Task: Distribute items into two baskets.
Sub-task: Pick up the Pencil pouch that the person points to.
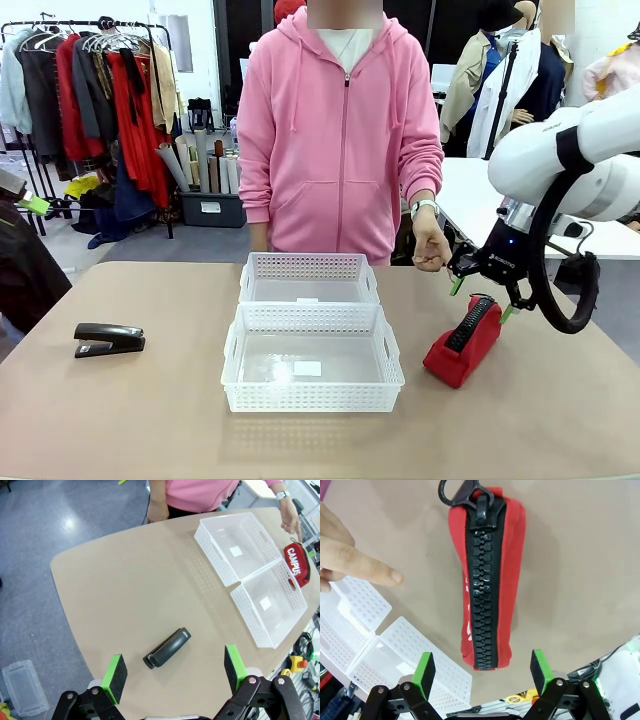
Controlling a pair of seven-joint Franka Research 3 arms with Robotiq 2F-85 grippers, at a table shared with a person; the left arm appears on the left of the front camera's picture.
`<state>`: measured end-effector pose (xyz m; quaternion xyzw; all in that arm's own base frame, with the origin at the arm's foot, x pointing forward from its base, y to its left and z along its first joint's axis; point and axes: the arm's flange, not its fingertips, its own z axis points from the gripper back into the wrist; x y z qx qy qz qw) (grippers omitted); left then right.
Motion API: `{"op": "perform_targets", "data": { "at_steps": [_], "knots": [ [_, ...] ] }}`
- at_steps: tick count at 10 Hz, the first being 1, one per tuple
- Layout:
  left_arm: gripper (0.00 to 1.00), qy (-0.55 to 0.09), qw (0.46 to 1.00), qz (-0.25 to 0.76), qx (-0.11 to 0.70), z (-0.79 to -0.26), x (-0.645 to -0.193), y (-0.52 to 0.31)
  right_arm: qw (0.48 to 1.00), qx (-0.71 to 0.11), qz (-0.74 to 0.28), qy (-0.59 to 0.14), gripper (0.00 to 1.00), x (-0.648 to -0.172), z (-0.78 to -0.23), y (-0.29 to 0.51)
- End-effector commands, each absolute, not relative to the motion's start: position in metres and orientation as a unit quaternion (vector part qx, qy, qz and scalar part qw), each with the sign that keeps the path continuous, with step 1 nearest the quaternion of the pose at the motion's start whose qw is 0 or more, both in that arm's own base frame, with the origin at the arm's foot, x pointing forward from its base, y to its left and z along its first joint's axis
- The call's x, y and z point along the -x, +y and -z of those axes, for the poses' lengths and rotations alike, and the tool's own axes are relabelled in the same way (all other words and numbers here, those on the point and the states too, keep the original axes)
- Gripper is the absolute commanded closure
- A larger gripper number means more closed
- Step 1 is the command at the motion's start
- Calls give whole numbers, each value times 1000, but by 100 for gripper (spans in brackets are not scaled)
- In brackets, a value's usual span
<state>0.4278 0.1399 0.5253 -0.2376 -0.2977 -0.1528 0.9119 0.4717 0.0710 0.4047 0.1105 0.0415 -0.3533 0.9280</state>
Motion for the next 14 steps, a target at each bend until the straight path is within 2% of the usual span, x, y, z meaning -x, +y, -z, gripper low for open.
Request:
{"op": "perform_targets", "data": {
  "at_steps": [1, 9, 14],
  "knots": [
    [0, -299, 910, 154, 241, -525, -427, 141, 923, -91, 371, 44, 0, -471, -394, 79],
    [0, -299, 910, 154, 241, -525, -427, 141, 923, -33, 382, 29, 0, -478, -342, 93],
    [0, -299, 910, 154, 241, -525, -427, 141, 921, -19, 389, 24, 0, -483, -332, 87]
  ]
}}
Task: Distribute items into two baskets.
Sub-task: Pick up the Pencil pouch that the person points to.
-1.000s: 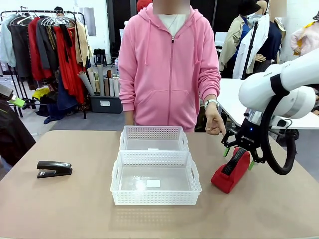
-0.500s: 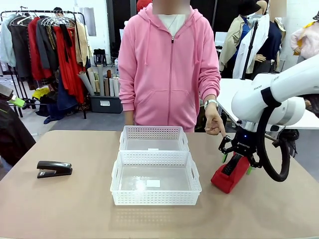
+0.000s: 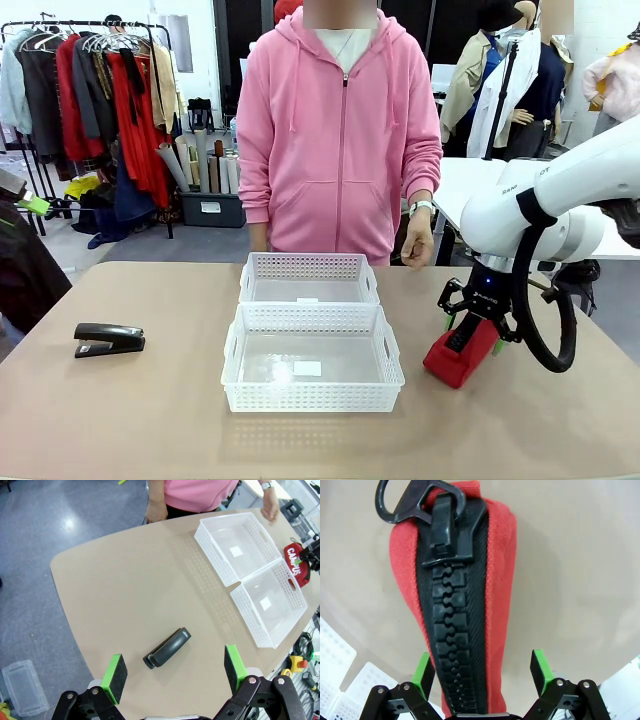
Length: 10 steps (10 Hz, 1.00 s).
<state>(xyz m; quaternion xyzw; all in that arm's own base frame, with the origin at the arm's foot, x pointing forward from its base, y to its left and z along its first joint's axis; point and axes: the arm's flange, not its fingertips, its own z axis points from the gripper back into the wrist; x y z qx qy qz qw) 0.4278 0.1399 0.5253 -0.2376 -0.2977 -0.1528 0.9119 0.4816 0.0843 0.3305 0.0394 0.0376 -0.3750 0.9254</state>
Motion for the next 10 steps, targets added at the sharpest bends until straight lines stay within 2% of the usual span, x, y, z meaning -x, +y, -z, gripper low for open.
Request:
{"op": "perform_targets", "data": {
  "at_steps": [1, 8, 9, 10],
  "knots": [
    [0, -299, 910, 154, 241, -525, -427, 141, 925, -45, 375, 39, 0, -481, -332, 86],
    [0, -299, 910, 154, 241, -525, -427, 141, 923, -33, 382, 28, 0, -486, -330, 89],
    [0, -299, 910, 154, 241, -525, -427, 141, 920, -30, 391, 12, 14, -487, -331, 90],
    [0, -299, 910, 154, 241, -525, -427, 141, 918, -21, 396, 8, 34, -488, -333, 88]
  ]
}}
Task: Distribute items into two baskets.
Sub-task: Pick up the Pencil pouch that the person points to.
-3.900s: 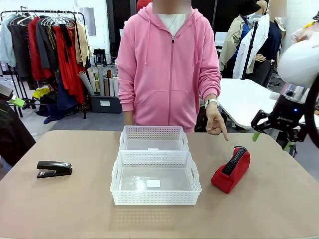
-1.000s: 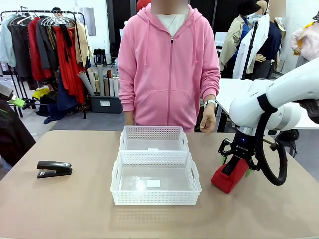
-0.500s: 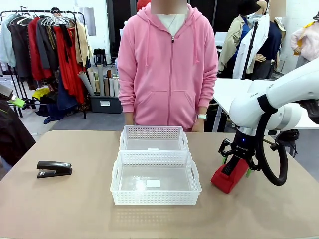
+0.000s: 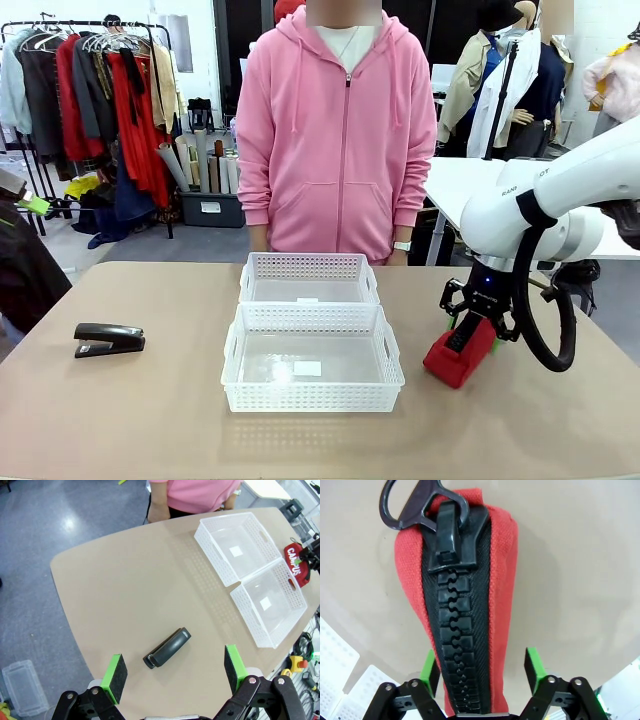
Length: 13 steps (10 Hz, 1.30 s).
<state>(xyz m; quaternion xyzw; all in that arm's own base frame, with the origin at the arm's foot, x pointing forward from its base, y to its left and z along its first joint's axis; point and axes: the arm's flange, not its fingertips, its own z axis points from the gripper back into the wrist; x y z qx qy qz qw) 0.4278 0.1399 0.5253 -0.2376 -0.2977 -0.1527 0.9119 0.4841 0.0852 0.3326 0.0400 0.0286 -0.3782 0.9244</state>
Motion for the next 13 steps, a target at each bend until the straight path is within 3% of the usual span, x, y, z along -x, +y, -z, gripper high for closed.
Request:
{"op": "perform_targets", "data": {
  "at_steps": [1, 3, 4, 8, 9, 13],
  "knots": [
    [0, -299, 910, 154, 241, -525, -427, 141, 918, -17, 396, 5, 54, -488, -334, 86],
    [0, -299, 910, 154, 241, -525, -427, 141, 929, 6, 370, -7, 94, -488, -337, 79],
    [0, -299, 910, 154, 241, -525, -427, 141, 937, 26, 349, -4, 100, -490, -338, 79],
    [0, -299, 910, 154, 241, -525, -427, 141, 960, 2, 281, 2, 100, -497, -337, 77],
    [0, -299, 910, 154, 241, -525, -427, 141, 944, 12, 330, 3, 100, -488, -336, 79],
    [0, -299, 910, 154, 241, -525, -427, 141, 944, 12, 330, 3, 100, -488, -336, 79]
  ]
}}
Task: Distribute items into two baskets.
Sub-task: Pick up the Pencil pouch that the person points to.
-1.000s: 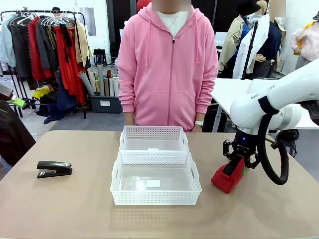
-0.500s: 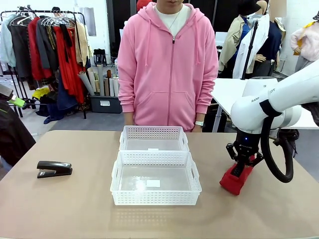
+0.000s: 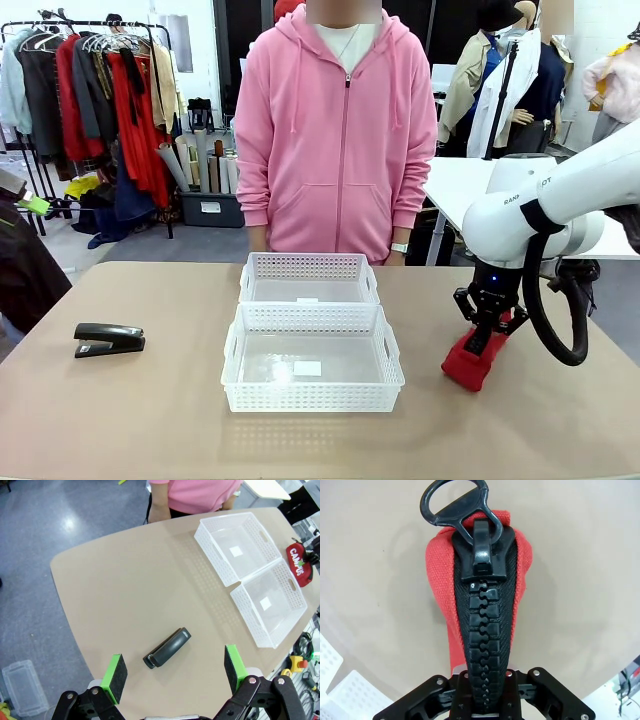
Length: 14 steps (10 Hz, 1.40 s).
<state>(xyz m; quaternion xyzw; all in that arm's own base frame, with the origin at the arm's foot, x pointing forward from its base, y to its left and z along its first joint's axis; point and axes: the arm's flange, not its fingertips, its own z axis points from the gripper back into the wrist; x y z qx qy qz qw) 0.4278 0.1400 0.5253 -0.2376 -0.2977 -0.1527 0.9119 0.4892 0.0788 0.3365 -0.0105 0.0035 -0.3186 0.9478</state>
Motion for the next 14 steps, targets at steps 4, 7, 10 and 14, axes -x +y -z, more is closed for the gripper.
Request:
{"op": "perform_targets", "data": {
  "at_steps": [4, 7, 10, 14],
  "knots": [
    [0, -299, 910, 154, 241, -525, -427, 141, 948, 11, 319, 4, 100, -489, -336, 79],
    [0, -299, 910, 154, 241, -525, -427, 141, 979, -19, 193, -68, 100, -469, -404, 39],
    [0, -299, 910, 154, 241, -525, -427, 141, 997, -46, 32, -49, 100, -464, -456, -3],
    [0, -299, 910, 154, 241, -525, -427, 141, 990, 12, -144, 0, 100, -469, -497, 3]
  ]
}}
